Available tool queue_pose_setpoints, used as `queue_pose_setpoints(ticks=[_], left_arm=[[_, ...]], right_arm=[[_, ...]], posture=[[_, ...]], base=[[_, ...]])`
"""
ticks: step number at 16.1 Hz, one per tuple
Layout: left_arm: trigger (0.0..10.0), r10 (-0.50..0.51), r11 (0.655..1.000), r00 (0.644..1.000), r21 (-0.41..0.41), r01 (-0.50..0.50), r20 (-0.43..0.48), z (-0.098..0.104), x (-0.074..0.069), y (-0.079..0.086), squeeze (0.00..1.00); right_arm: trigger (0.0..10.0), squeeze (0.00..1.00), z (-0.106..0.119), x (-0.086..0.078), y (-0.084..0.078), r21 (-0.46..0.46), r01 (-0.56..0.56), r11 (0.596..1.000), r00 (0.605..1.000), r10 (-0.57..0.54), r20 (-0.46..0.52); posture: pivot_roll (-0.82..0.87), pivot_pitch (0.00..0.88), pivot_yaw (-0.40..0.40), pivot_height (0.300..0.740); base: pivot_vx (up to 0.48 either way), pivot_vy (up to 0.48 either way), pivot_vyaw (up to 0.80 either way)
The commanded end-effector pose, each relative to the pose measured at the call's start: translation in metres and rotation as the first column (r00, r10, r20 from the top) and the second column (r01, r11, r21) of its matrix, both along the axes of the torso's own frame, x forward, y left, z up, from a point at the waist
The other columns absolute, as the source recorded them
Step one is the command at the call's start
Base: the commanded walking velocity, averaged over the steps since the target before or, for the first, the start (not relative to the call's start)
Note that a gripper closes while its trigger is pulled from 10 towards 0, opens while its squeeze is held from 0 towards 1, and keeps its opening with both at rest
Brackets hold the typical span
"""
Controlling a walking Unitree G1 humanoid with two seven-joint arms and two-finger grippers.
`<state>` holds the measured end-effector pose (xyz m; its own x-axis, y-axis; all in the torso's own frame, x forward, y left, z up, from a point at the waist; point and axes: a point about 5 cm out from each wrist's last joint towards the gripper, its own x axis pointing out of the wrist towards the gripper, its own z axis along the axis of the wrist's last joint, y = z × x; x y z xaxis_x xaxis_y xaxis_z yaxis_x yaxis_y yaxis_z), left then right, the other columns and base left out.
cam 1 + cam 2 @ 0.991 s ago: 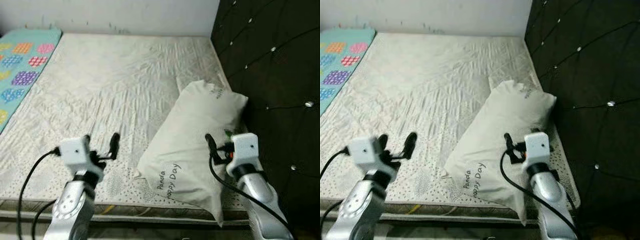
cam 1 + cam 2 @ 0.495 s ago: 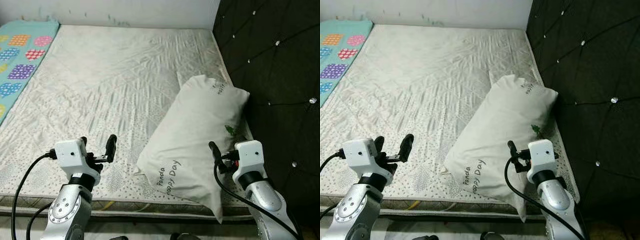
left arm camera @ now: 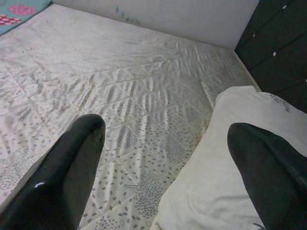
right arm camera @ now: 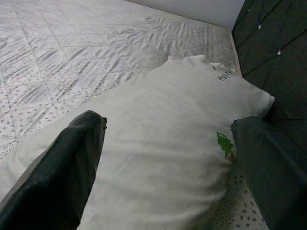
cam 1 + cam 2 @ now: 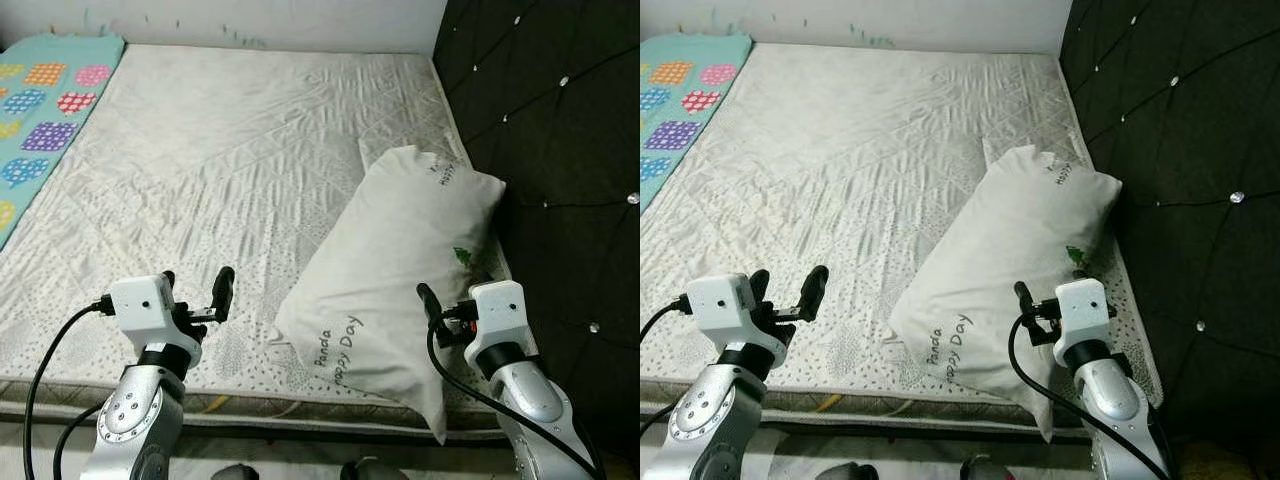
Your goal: Clean up the room
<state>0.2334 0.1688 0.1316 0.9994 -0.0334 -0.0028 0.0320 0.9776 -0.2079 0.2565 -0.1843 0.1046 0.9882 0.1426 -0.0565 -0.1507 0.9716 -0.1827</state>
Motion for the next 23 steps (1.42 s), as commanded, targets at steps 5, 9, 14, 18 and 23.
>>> queue_pose_setpoints(ticks=[5, 9, 14, 18, 23], left_arm=[[10.0, 0.061, 0.998, 0.998, 0.022, -0.061, -0.006, 0.000, 0.000, 0.007, 0.00], [10.0, 0.077, 0.997, 0.997, 0.020, -0.076, -0.010, 0.000, 0.000, 0.008, 0.00], [10.0, 0.125, 0.992, 0.992, 0.034, -0.125, 0.003, 0.001, 0.001, 0.014, 0.00], [10.0, 0.132, 0.991, 0.991, 0.030, -0.133, 0.023, 0.004, -0.001, 0.019, 0.00], [10.0, 0.112, 0.993, 0.993, 0.020, -0.113, 0.030, 0.004, -0.001, 0.016, 0.00]], right_arm=[[10.0, 0.00, 0.002, 0.002, 0.002, 0.002, -0.018, 1.000, 1.000, 0.018, 0.003], [10.0, 0.00, 0.004, 0.004, 0.003, -0.001, -0.029, 1.000, 1.000, 0.029, 0.004], [10.0, 0.00, 0.007, 0.012, 0.003, -0.019, -0.046, 0.999, 0.999, 0.046, 0.018], [10.0, 0.00, 0.012, 0.020, 0.000, -0.036, -0.044, 0.998, 0.998, 0.046, 0.042], [10.0, 0.00, 0.012, 0.020, 0.000, -0.032, -0.041, 0.999, 0.998, 0.043, 0.050]], posture=[[-0.04, 0.166, -0.007, 0.674], [-0.04, 0.174, -0.013, 0.634], [-0.04, 0.174, -0.017, 0.619], [-0.04, 0.176, -0.021, 0.619], [-0.04, 0.178, -0.020, 0.619]], base=[[0.000, 0.000, 0.00], [0.000, 0.000, 0.00], [0.000, 0.000, 0.00], [0.000, 0.000, 0.00], [0.275, 0.000, 0.00]])
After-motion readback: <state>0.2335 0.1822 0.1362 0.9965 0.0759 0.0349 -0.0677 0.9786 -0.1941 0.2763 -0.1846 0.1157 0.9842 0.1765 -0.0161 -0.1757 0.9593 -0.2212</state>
